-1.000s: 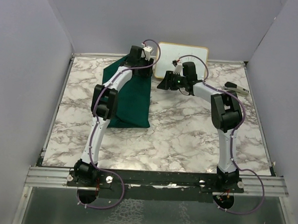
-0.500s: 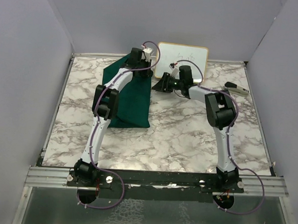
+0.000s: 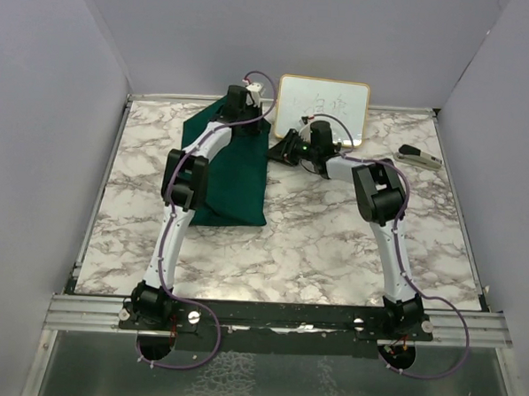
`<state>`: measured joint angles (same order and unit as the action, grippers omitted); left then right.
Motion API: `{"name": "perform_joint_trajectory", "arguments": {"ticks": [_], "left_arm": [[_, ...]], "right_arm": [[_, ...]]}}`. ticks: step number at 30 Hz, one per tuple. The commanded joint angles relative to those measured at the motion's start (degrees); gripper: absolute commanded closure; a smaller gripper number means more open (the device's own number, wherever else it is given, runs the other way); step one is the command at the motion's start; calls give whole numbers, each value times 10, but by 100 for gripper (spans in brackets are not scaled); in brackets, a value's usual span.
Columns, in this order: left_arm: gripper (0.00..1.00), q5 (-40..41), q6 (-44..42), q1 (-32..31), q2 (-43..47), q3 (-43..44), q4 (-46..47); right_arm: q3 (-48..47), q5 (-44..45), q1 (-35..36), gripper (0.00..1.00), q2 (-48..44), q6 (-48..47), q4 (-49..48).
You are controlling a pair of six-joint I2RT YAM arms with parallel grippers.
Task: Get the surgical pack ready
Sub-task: Pack the surgical kit at the center of the board.
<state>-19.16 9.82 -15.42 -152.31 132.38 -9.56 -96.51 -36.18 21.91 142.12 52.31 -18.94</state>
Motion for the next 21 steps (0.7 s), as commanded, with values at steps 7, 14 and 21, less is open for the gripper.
{"name": "perform_joint_trajectory", "arguments": {"ticks": [7,14,21], "left_arm": [[100,-7,37,8,-10,-7,50],[99,53,35,13,-26,1,39],[55,75,-30,26,42,51,-100]], "right_arm": [[26,61,11,91,5,43,-24],[2,70,11,85,-4,-14,31],[-91,53,10,61,-32,-175,181]]}}
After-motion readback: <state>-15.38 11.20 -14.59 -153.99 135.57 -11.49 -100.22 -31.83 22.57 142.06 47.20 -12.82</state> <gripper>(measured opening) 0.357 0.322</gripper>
